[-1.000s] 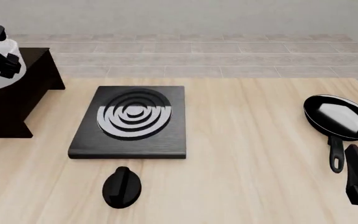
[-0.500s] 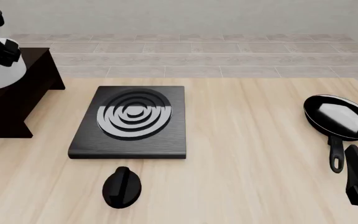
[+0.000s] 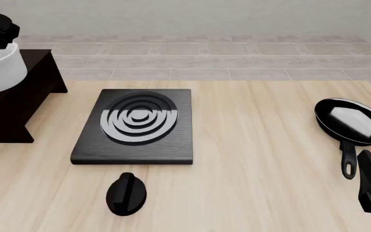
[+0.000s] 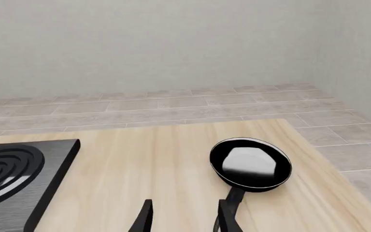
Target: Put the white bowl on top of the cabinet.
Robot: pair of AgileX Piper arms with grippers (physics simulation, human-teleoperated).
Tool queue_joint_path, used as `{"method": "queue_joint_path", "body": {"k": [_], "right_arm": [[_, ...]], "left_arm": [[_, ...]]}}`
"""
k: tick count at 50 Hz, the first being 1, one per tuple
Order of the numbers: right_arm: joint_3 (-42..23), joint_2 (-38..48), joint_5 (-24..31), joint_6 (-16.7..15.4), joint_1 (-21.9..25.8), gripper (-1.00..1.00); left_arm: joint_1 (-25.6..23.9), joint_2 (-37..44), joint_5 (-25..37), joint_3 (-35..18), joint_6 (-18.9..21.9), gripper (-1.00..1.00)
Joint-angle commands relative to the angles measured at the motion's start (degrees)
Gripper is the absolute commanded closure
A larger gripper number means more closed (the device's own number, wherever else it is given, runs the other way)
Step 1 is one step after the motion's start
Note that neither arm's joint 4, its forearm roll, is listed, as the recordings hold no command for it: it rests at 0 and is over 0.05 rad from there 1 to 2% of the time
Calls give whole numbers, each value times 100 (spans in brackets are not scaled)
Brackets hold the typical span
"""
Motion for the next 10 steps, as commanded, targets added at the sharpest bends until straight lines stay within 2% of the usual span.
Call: {"method": "queue_joint_path", "body": {"k": [1,6,8,10], "right_arm": [[-1,-19,15,-5,3,-100],[-1,-24,19,-3,1,-100],[-1,-20,16,-2,0,-100],[-1,-14,11,1,1,-100]], "left_arm": [[-510,-1014,237,316,-256,-100],[-681,-1477,84,680,-278,-100],[-718,-1705,-59,898,-108,-100],[-798,-1852,-76,1008,-223,-100]]}}
